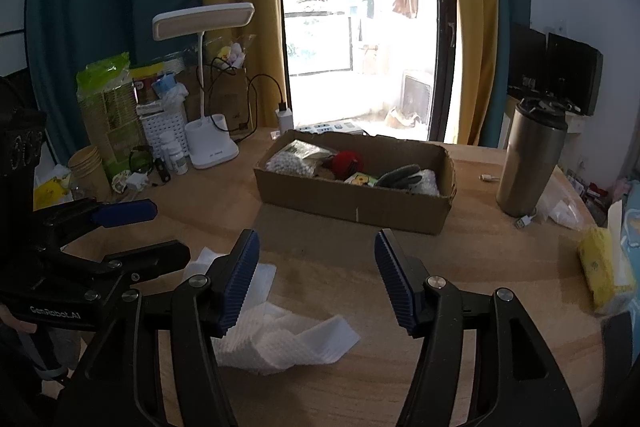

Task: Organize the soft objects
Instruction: 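Withdraw both tools from the box toward the two white cloths, then grasp one white cloth with the right tool while the left tool grasps the other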

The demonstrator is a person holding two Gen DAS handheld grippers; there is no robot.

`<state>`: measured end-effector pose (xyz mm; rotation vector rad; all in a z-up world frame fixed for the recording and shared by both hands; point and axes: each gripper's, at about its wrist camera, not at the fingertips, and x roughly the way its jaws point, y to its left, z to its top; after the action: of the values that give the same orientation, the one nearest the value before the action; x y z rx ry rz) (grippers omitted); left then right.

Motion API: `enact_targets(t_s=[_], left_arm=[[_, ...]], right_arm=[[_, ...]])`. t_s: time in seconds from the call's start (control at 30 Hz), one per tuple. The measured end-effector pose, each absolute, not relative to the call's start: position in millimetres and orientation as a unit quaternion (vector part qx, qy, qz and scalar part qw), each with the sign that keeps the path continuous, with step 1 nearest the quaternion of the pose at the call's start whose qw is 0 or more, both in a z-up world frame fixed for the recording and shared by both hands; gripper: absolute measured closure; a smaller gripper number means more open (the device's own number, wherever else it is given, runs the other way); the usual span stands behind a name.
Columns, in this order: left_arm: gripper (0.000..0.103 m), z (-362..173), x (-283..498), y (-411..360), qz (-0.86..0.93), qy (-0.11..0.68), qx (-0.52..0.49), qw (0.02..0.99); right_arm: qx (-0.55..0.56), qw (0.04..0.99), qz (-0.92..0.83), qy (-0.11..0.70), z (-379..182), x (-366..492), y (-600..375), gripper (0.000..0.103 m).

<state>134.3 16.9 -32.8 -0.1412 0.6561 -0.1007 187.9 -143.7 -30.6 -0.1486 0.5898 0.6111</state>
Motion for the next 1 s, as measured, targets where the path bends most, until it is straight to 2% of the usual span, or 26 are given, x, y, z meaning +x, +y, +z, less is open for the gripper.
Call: enact_targets(t_s=[0.17, 0.6, 0.83, 1.0], left_arm=[[0.022, -41, 127, 14, -0.049, 0.330, -0.067, 0.940], [0.022, -72, 113, 14, -0.044, 0.352, -0.085, 0.931], [0.022, -88, 107, 22, -0.037, 0.367, -0.093, 0.925], [0.022, -100, 106, 30, -0.029, 0.377, -0.103, 0.920]], right_arm=[[-0.070, 0.907, 0.295, 0.291, -41, 181, -145, 0.034], [-0.088, 0.894, 0.294, 0.325, -69, 169, -145, 0.030], [-0.092, 0.882, 0.303, 0.350, -89, 168, -134, 0.022], [-0.100, 0.867, 0.319, 0.368, -103, 167, -118, 0.021]])
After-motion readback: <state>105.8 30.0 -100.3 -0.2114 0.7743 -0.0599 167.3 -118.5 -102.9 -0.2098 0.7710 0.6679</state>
